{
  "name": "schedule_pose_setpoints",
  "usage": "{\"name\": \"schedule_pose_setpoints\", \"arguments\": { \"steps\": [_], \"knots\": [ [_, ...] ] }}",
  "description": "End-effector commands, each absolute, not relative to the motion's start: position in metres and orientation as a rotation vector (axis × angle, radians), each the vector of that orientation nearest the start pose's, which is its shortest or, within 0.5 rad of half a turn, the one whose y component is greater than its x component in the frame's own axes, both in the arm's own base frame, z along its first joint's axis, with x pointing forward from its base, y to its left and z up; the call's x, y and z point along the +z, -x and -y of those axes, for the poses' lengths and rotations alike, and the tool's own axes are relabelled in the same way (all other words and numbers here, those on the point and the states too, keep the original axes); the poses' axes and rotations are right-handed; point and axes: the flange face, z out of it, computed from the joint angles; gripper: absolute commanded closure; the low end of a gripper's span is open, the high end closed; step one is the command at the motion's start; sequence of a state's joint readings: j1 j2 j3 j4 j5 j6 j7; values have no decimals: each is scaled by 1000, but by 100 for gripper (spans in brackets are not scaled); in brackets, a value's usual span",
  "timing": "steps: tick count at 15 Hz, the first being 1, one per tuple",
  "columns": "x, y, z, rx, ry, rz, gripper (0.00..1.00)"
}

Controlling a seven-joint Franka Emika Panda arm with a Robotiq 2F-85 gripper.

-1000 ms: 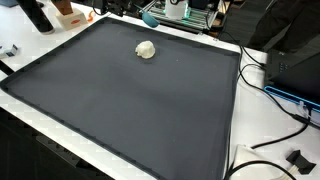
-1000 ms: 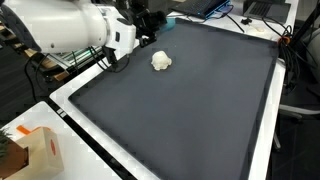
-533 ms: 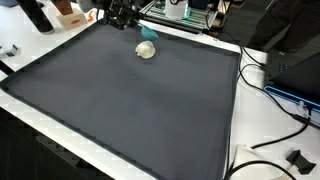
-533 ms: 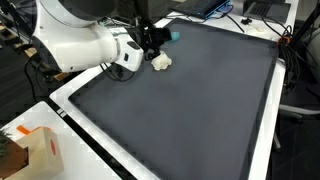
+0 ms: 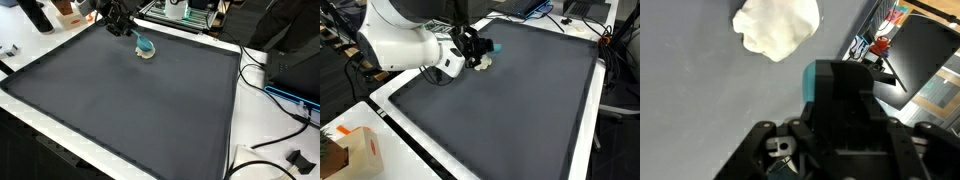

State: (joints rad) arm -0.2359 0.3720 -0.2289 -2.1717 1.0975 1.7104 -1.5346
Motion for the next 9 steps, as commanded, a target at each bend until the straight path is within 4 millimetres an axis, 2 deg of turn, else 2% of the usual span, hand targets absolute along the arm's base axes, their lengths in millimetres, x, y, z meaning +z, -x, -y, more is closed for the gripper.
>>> {"name": "schedule_pose_setpoints", "arguments": {
  "steps": [1, 9],
  "knots": [
    [219, -481, 146, -399, 2051, 366, 75],
    [241, -479, 137, -383, 2132, 364, 75]
  ]
}}
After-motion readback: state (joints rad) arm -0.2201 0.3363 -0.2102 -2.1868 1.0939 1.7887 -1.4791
